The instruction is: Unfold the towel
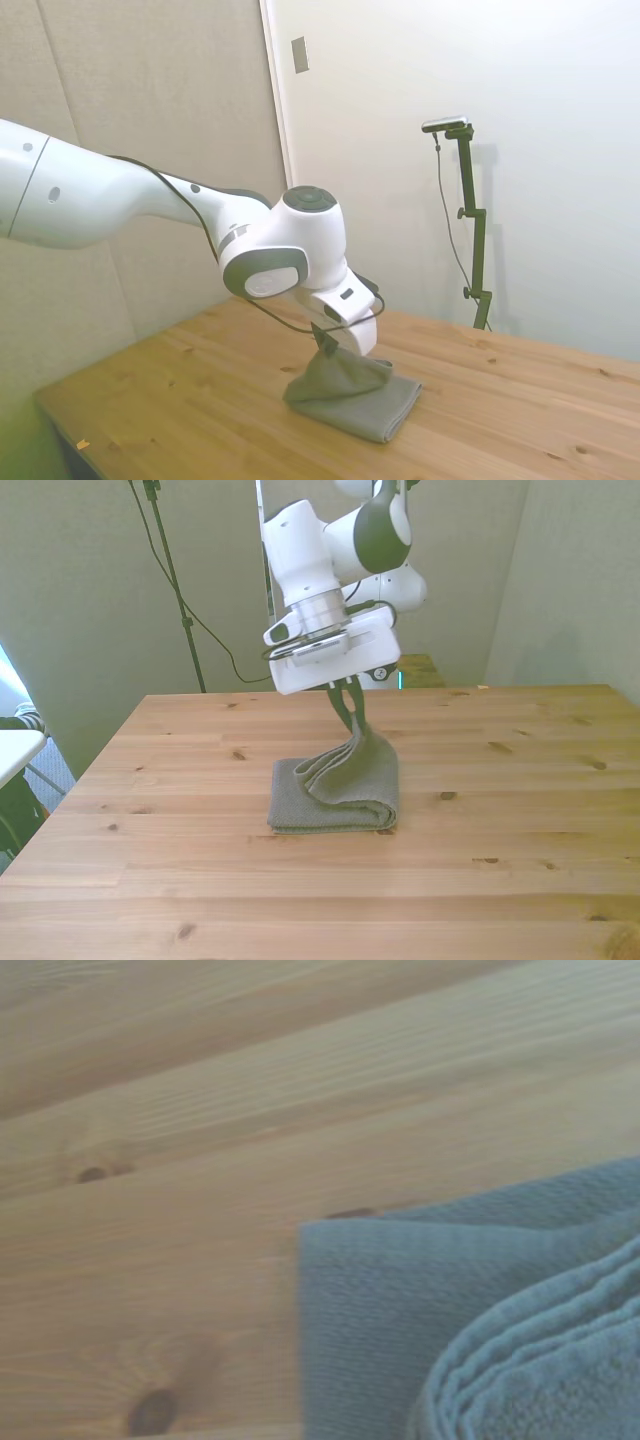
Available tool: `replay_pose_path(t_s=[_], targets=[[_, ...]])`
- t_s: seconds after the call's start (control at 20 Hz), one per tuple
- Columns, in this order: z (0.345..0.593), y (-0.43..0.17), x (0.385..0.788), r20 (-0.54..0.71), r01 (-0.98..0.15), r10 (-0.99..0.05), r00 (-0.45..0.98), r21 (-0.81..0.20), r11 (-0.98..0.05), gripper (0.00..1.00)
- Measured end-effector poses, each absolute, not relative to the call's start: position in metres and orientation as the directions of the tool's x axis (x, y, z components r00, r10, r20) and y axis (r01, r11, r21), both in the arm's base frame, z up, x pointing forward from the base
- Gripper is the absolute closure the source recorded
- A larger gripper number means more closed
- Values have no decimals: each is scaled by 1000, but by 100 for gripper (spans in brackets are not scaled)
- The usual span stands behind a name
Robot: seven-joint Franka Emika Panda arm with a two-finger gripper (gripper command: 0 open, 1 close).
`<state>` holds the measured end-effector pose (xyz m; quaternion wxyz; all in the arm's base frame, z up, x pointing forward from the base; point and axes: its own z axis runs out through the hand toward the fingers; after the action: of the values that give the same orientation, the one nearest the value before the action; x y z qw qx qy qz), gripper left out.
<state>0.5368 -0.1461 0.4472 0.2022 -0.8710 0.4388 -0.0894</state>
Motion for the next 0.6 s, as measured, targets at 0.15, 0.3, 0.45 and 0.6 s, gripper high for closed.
replay_pose_path(t_s=[0.15,0.3,0.45,0.6], targets=[[456,-95,548,-6,-687,-763,647,-439,-579,100],[454,-41,553,4,-636,-709,705,-437,-636,0],[434,7,548,20,-575,-632,774,-394,-717,0],[411,30,540,16,-547,-591,807,-355,-758,0]])
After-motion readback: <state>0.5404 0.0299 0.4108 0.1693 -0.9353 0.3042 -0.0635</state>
